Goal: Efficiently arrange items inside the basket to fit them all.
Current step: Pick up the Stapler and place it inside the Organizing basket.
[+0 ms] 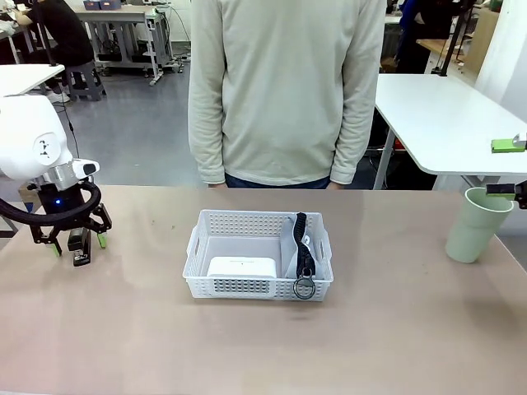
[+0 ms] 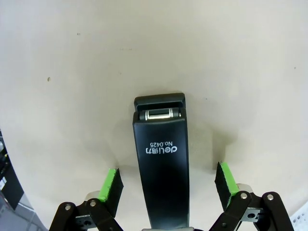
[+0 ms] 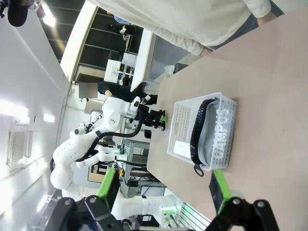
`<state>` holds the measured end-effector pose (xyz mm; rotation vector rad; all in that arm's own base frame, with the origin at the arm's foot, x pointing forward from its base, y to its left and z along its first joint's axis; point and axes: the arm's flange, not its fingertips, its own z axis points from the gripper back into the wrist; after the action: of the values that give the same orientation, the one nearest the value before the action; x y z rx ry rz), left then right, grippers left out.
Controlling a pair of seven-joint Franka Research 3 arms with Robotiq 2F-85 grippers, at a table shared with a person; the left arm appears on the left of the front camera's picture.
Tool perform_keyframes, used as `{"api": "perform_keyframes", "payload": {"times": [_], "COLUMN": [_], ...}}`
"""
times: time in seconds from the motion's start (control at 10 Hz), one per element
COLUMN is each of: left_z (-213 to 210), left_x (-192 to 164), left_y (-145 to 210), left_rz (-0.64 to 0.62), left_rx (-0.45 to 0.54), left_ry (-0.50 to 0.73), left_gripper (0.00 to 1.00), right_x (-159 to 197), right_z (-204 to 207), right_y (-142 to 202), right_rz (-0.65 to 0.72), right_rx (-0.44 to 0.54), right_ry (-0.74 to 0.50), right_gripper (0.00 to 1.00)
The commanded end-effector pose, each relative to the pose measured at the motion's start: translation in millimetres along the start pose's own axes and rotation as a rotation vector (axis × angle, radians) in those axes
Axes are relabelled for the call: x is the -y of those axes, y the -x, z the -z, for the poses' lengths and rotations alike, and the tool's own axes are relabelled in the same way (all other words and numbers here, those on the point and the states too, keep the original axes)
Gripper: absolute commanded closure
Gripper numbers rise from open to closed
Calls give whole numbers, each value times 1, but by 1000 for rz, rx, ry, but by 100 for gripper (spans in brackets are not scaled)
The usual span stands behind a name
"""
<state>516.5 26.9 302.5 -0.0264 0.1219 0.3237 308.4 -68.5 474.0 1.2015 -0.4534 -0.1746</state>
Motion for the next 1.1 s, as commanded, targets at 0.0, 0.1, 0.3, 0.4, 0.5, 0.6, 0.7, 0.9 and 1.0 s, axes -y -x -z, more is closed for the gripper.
{"api": "perform_keyframes", "payload": {"times": [0.0, 0.1, 0.3, 0.4, 0.5, 0.6, 0.7, 0.9, 1.0], "left_z": [-2, -2, -1, -1, -1, -1, -1, -1, -4], "left_x": [-2, -3, -4, -4, -3, -4, -4, -5, -8], "left_y": [-3, -3, -3, -3, -3, -4, -4, -5, -2], "left_rz": [5, -1, 4, 12, 15, 17, 19, 25, 31], "left_rx": [38, 39, 36, 37, 40, 42, 44, 50, 57], "left_ry": [-11, -11, -11, -12, -15, -20, -26, -31, -23], "left_gripper": [21, 60, 100, 100, 100, 96, 100, 100, 100], "right_x": [-1, -1, -1, -1, -1, -1, -1, -1, -1], "right_z": [2, 2, 2, 2, 2, 2, 2, 2, 2], "right_y": [-1, -1, -1, -1, -1, -1, -1, -1, -1], "right_rz": [-4, -4, -4, -4, -4, -4, -4, -4, -4], "right_rx": [14, 14, 14, 14, 14, 14, 14, 14, 14], "right_ry": [-20, -20, -20, -20, -20, -20, -20, -20, -20], "right_gripper": [0, 0, 0, 0, 0, 0, 0, 0, 0]}}
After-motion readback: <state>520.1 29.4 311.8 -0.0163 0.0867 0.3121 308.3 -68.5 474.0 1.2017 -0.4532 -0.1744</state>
